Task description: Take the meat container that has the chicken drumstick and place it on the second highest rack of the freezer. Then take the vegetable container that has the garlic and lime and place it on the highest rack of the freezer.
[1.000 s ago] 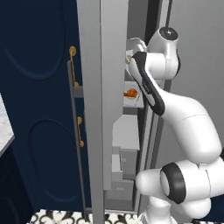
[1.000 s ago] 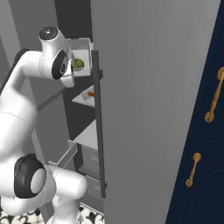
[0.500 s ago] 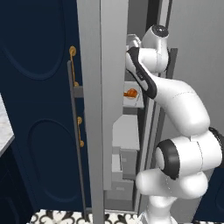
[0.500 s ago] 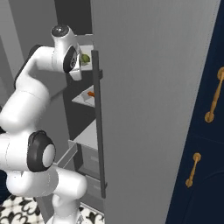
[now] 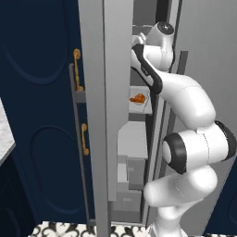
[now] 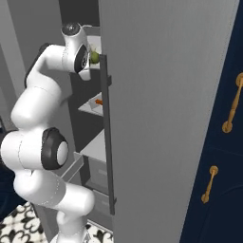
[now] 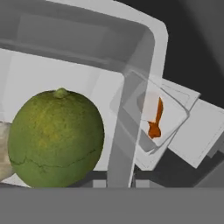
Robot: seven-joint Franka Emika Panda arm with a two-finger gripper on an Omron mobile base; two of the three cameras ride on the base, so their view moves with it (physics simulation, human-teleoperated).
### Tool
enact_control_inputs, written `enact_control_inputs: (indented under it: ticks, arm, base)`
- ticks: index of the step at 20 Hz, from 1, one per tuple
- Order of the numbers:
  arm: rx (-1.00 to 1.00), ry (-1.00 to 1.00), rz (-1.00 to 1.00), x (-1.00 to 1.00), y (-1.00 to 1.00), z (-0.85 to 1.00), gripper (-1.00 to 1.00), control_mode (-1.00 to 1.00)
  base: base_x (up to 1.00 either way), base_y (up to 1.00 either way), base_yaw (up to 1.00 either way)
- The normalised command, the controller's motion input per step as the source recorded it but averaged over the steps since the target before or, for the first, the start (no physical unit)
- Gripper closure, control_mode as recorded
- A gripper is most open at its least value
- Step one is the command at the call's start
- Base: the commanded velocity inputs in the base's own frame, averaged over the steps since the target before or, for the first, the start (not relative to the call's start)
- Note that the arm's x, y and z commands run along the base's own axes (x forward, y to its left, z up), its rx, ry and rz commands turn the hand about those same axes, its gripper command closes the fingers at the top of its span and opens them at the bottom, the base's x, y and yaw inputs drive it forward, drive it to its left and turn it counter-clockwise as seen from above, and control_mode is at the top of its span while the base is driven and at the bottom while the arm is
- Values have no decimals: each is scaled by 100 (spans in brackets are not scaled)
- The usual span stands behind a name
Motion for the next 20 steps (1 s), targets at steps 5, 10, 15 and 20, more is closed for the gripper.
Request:
enact_control_inputs:
  ticks: [5, 10, 15, 20]
  arm:
    - [5, 9, 0, 86, -13, 74, -100, -100]
    - [2, 3, 3, 51, -14, 77, -100, -100]
    - [0, -46, 13, -94, -10, 32, -100, -100]
    - [-2, -70, 6, -100, 0, 3, -100, -100]
  base:
    - [0, 0, 0]
    - [0, 0, 0]
    - [0, 0, 0]
    - [0, 0, 0]
